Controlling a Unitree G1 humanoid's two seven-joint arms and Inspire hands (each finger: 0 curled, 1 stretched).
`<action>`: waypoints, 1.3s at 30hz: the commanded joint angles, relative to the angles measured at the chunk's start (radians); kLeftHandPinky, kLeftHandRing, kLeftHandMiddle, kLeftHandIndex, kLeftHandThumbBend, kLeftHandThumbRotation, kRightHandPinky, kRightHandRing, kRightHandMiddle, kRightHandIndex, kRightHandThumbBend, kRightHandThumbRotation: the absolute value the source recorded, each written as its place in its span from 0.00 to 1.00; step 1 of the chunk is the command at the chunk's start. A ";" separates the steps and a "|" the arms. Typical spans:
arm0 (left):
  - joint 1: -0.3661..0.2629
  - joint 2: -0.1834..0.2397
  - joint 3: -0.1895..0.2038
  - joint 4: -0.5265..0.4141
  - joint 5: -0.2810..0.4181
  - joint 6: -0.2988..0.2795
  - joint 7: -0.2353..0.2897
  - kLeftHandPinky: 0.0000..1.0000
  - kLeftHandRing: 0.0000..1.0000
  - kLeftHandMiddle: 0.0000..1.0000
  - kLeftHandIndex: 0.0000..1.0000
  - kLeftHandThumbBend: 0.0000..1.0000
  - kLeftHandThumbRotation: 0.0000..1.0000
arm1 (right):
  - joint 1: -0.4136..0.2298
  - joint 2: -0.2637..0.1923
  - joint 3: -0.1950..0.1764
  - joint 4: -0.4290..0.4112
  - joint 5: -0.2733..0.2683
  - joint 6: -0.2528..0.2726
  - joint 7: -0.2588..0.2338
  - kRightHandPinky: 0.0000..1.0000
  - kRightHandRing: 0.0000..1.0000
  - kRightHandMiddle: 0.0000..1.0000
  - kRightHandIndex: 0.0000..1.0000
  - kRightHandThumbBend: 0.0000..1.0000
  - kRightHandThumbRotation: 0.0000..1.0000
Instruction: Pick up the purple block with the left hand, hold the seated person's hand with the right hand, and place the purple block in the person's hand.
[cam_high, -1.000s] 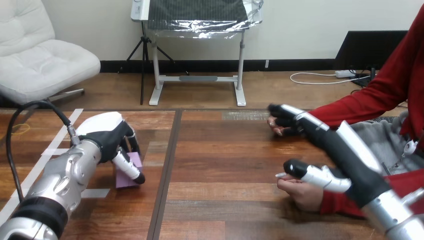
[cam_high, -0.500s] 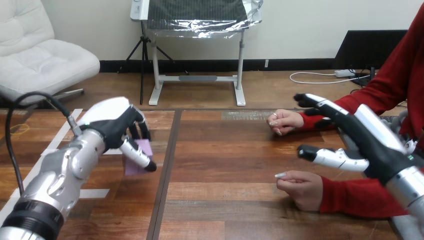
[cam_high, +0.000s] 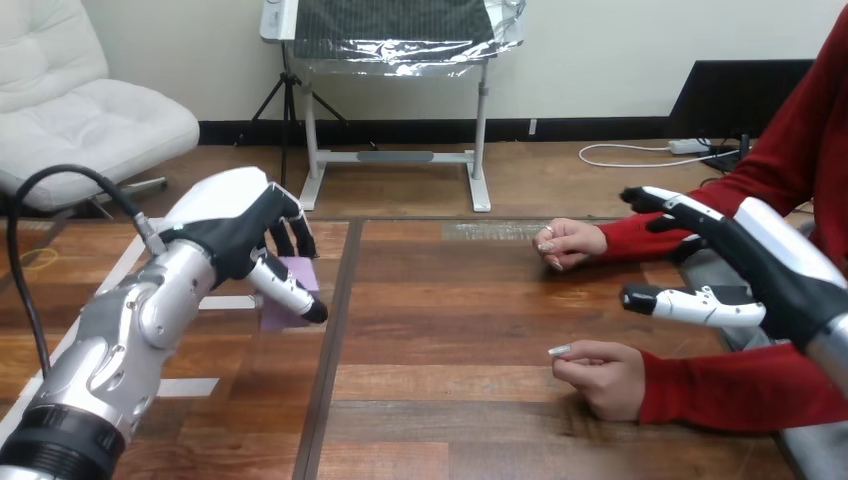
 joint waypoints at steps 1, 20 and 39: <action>-0.014 0.032 0.040 -0.082 -0.012 0.008 -0.009 0.21 0.28 0.37 0.43 0.83 0.00 | -0.108 -0.046 0.021 0.047 -0.023 -0.020 -0.006 0.69 0.85 0.89 0.91 1.00 0.74; -0.008 0.038 0.059 -0.167 -0.020 0.043 -0.045 0.24 0.31 0.39 0.44 0.81 0.00 | -0.253 -0.136 0.156 0.268 -0.139 0.020 0.139 0.86 0.88 0.90 0.92 1.00 0.43; -0.003 0.040 0.075 -0.188 -0.046 0.027 -0.060 0.28 0.35 0.42 0.44 0.80 0.00 | -0.310 -0.139 0.249 0.375 -0.238 0.033 0.090 0.91 0.89 0.90 0.91 1.00 0.34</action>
